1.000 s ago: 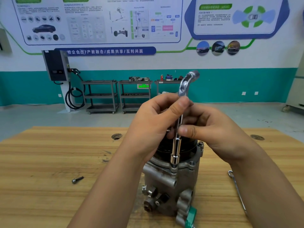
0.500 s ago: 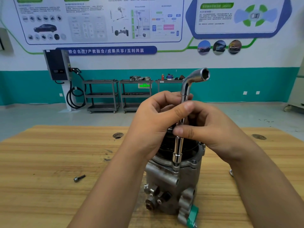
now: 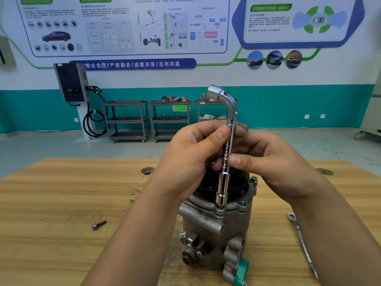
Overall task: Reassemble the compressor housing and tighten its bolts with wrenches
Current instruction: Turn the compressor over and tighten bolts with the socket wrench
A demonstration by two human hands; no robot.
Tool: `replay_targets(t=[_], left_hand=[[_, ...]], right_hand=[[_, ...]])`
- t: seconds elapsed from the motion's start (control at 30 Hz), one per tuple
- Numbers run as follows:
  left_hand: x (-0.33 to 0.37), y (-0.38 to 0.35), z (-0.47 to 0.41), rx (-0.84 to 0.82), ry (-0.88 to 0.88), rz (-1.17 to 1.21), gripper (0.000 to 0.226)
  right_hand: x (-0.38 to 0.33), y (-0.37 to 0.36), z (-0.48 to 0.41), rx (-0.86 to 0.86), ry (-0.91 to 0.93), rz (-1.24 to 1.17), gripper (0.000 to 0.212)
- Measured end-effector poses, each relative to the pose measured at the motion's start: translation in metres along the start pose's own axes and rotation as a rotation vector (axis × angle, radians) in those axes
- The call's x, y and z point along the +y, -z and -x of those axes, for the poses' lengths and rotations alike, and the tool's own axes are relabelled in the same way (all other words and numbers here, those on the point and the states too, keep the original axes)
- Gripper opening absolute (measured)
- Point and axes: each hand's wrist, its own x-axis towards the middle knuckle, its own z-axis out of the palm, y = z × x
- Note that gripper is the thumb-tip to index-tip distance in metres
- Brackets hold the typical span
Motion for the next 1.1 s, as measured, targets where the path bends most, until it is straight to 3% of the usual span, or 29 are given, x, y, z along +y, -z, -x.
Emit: replay_targets(t=[0.17, 0.37, 0.67, 0.77, 0.93, 1.1], left_hand=[[-0.0028, 0.0002, 0.0005, 0.007, -0.025, 0.017, 0.022], [-0.0046, -0.003, 0.0004, 0.097, -0.073, 0.012, 0.012], [-0.0025, -0.0035, 0.0009, 0.141, -0.037, 0.018, 0.002], [-0.0009, -0.0034, 0.0026, 0.108, -0.029, -0.022, 0.01], [0.0009, -0.005, 0.0025, 0.093, -0.008, 0.029, 0.017], [0.0009, -0.0037, 0.0027, 0.056, 0.013, 0.061, 0.021]], right_hand=[[0.002, -0.0015, -0.0011, 0.027, 0.013, 0.012, 0.016], [0.0041, -0.0035, -0.0026, 0.083, -0.014, 0.139, 0.036], [0.0026, -0.0045, -0.0033, 0.057, -0.013, 0.129, 0.023], [0.0003, -0.0027, -0.0011, -0.002, 0.001, 0.075, 0.014], [-0.0016, -0.0023, 0.0001, -0.047, 0.001, -0.004, 0.02], [0.0011, -0.0027, -0.0012, 0.017, 0.003, -0.004, 0.017]])
